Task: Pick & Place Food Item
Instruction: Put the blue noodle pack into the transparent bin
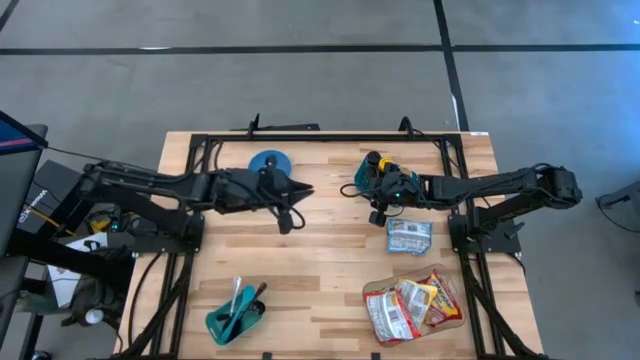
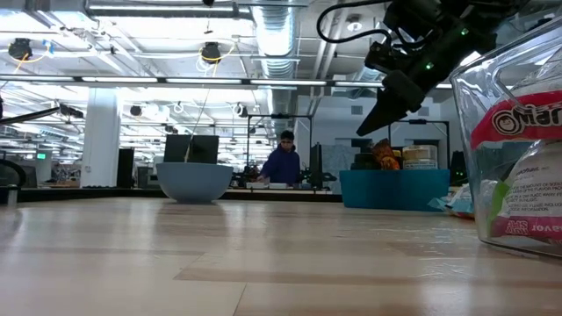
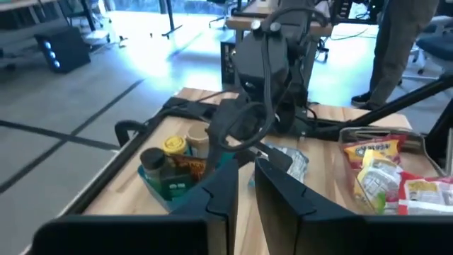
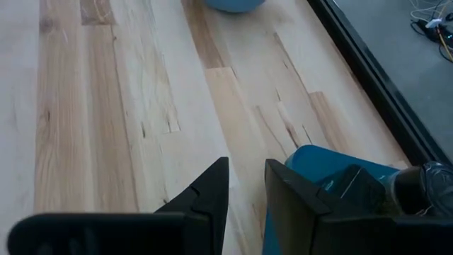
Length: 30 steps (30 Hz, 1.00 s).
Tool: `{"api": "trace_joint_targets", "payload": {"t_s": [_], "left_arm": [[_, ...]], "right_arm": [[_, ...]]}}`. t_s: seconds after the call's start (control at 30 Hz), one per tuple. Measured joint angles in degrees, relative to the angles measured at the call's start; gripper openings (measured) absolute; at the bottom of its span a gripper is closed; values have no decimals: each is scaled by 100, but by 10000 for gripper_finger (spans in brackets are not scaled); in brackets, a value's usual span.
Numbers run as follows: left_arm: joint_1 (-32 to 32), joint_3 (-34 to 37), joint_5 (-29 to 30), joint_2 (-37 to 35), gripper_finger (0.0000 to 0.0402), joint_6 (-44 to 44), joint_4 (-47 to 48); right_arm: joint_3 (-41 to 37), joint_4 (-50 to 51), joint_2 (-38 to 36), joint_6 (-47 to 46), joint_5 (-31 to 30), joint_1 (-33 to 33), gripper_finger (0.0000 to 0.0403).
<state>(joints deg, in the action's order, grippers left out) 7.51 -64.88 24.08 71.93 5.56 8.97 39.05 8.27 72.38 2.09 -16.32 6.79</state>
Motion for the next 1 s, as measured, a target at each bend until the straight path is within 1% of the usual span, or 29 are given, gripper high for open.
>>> {"api": "trace_joint_targets", "payload": {"t_s": [0.2, 0.3, 0.47, 0.57, 0.7, 0.73, 0.83, 1.0], "left_arm": [[0, 0, 6, -219, 44, -557, 12], [0, 2, 15, -338, 44, -777, -4], [0, 2, 41, -421, 44, -786, -7], [0, 2, 41, -421, 44, -727, 4], [0, 2, 38, -385, 44, -723, 4], [0, 5, 37, -383, 44, -721, 21], [0, 7, 37, -386, 44, -682, 16], [-21, 7, 37, -386, 44, -679, -11]], "right_arm": [[0, -126, 0, 14, -1, 13, 87], [0, -73, 0, 227, -1, 15, 87], [0, -113, 0, 395, 22, 13, 81], [0, -195, 0, 441, 354, 15, 57], [0, -455, 0, 439, 855, -40, 9], [0, -569, 0, 441, 952, -67, 6], [0, -978, 0, 411, 1272, -155, 12], [81, -1445, 0, 436, 2052, -229, 2]]}}
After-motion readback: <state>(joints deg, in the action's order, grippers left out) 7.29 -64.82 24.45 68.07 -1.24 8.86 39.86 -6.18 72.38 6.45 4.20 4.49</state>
